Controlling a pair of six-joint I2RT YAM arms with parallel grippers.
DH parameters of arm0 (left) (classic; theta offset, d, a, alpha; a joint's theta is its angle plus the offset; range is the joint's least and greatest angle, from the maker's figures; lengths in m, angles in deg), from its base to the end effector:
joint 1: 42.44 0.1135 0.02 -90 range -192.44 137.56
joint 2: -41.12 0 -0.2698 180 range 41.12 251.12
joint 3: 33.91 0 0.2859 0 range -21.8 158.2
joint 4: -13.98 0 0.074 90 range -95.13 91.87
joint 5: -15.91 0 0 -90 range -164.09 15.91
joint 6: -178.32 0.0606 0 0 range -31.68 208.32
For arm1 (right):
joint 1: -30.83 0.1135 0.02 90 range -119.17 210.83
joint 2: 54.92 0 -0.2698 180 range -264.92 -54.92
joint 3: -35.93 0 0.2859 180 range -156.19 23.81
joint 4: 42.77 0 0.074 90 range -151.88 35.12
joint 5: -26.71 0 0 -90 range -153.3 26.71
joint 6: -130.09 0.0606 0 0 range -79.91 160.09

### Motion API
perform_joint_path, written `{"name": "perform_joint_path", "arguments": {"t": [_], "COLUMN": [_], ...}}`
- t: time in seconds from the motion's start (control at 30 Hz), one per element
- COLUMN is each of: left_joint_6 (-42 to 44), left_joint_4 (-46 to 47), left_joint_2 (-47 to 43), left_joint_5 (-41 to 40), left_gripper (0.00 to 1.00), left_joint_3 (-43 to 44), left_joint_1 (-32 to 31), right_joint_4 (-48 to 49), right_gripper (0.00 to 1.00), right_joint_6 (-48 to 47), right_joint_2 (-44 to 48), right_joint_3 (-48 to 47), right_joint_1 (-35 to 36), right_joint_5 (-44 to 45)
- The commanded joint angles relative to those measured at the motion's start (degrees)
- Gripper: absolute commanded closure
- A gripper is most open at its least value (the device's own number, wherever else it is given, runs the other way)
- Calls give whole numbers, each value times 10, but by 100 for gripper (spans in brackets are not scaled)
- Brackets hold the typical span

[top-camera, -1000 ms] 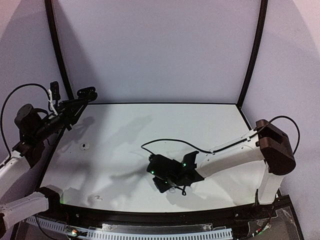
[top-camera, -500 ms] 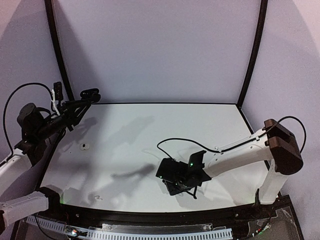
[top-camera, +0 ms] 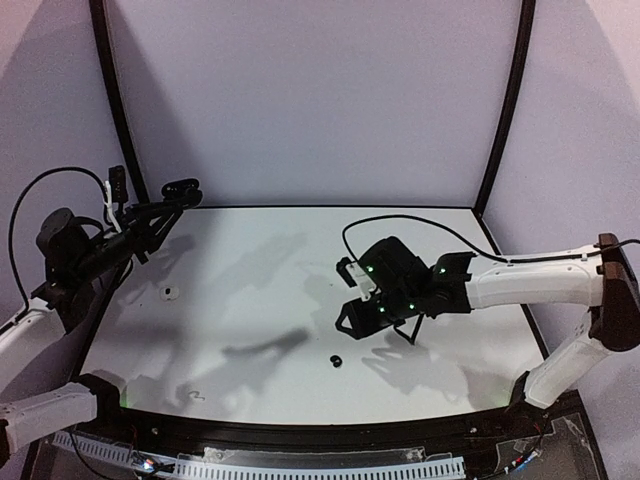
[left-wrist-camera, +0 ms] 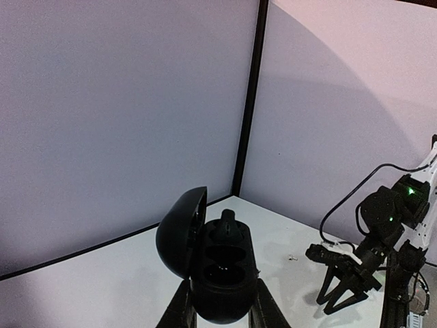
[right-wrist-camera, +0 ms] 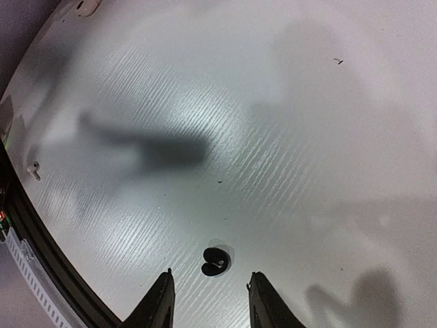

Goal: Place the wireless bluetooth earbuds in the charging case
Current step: Adjust the left earbud at the center of the board.

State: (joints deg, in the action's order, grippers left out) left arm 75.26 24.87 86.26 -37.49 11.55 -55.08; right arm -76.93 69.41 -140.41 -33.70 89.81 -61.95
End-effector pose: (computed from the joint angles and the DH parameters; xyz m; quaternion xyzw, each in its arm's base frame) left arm 0.2223 -0.0869 0.3302 0.2404 0.6035 -0.3575 0.6710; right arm 0.1869 0.3080 0.2012 -0.2367 0.9094 0.2302 0.2529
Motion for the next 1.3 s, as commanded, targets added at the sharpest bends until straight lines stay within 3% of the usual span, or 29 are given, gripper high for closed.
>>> {"name": "perform_joint_path", "arguments": {"t": [0.0, 0.17, 0.23, 0.33, 0.43, 0.47, 0.6, 0.67, 0.8, 0.87, 1.03, 1.27], "left_joint_6": [-3, -3, -2, -1, 3, 7, 20, 24, 25, 27, 24, 31], "left_joint_4": [14, 10, 8, 6, 3, 1, -8, -10, -9, -10, -2, -6], "left_joint_2": [-3, -3, -3, -2, 0, 1, 3, 5, 8, 11, 17, 18], "left_joint_5": [3, 4, 5, 6, 8, 7, 12, 15, 20, 21, 21, 18], "left_gripper": [99, 99, 99, 99, 99, 99, 99, 99, 99, 99, 99, 99], "left_joint_3": [-8, -6, -5, -4, -1, 0, 3, 4, 8, 10, 8, 10], "left_joint_1": [-2, -2, -3, -3, -3, -3, -3, -3, -3, -3, -3, -3], "right_joint_4": [36, -33, -36, 34, 110, 130, 85, 62, 109, 108, 111, 99], "right_gripper": [65, 71, 69, 64, 58, 58, 58, 54, 35, 30, 31, 43], "right_joint_6": [-36, -94, -169, -308, -488, -591, -743, -794, -819, -820, -819, -815], "right_joint_2": [-48, -104, -97, -33, 25, 42, -1, -35, -60, -72, -111, -158], "right_joint_3": [1, -32, -31, 14, 77, 102, 85, 66, 63, 57, 53, 25], "right_joint_1": [-3, -12, -13, -13, -12, -13, -13, -13, -24, -32, -48, -55], "right_joint_5": [-62, -45, -28, -42, -118, -147, -160, -163, -166, -192, -230, -241]}}
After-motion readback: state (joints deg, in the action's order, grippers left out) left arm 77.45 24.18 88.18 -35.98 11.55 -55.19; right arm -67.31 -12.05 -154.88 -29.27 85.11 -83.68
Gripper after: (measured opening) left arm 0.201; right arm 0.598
